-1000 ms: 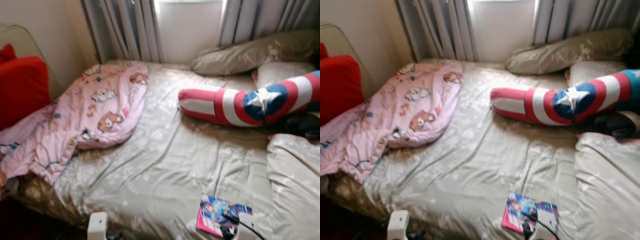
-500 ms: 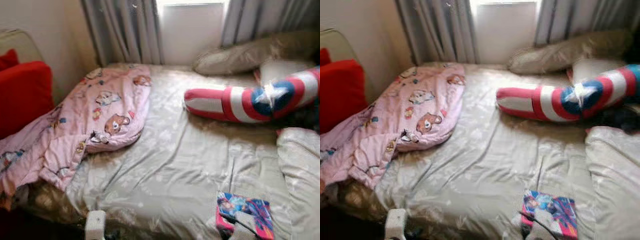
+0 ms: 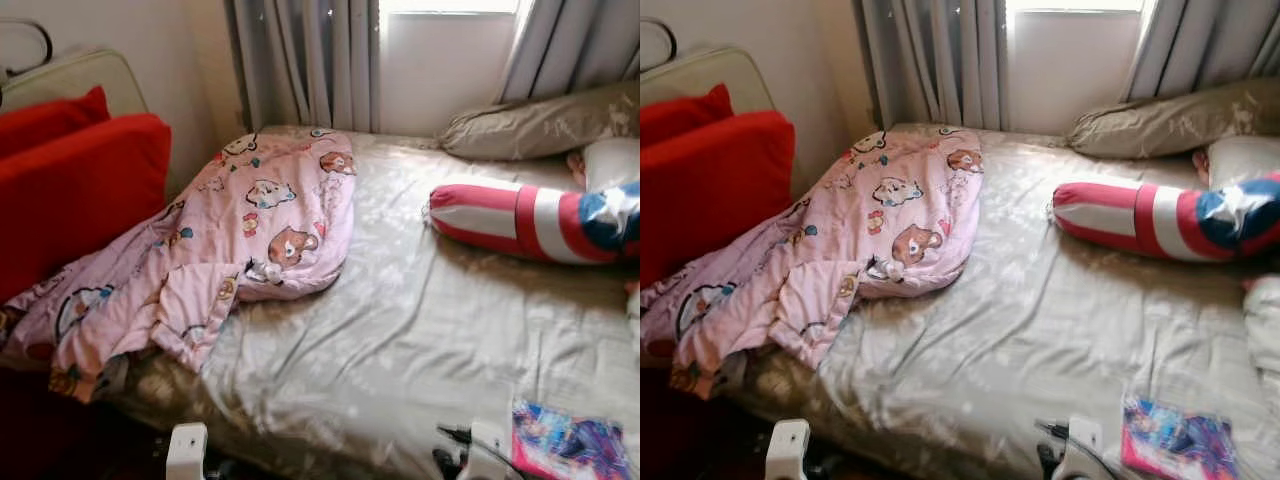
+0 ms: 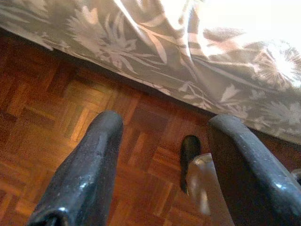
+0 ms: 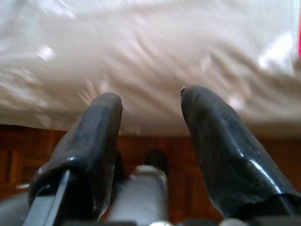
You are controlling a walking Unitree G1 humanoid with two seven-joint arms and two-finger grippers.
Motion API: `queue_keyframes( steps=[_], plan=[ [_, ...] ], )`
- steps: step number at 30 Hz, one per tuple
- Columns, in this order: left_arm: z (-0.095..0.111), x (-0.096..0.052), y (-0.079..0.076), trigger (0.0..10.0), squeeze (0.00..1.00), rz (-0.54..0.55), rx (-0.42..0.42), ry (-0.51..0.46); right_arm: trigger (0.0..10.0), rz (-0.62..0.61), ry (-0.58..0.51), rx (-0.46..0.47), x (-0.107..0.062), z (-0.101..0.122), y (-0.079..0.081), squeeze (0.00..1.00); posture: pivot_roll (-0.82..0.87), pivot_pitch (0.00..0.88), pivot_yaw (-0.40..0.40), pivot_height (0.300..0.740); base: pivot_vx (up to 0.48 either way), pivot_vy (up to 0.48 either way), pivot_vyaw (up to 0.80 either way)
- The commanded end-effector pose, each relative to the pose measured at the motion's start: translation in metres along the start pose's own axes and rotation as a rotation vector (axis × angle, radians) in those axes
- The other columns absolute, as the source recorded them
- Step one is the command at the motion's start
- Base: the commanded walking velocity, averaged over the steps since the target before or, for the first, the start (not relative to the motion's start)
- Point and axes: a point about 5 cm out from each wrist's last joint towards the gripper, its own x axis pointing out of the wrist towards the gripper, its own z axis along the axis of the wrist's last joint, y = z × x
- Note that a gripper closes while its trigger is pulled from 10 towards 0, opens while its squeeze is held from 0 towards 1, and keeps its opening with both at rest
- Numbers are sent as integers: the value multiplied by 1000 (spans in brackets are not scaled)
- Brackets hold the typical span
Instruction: Clean up the room
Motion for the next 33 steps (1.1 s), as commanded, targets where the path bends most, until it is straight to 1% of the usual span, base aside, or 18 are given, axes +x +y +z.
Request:
queue_keyframes(
  steps=[1, 9, 33],
  plan=[
    [-1, -1, 4, 10000, 0, 8, 20, 10, 10000, -6, 25, 23, -1, -5, -1, 0, 56, 0, 32, 740, 0, 480, 0],
    [1, 0, 4, 10000, 0, 8, 18, 6, 10000, -5, 23, 31, -1, -6, 2, 0, 64, 4, 33, 740, 0, 480, 0],
    [1, 0, 4, 10000, 0, 11, 17, 7, 10000, -4, 28, 38, -1, -9, 4, 0, 71, 10, 34, 740, 0, 480, 0]
  ],
)
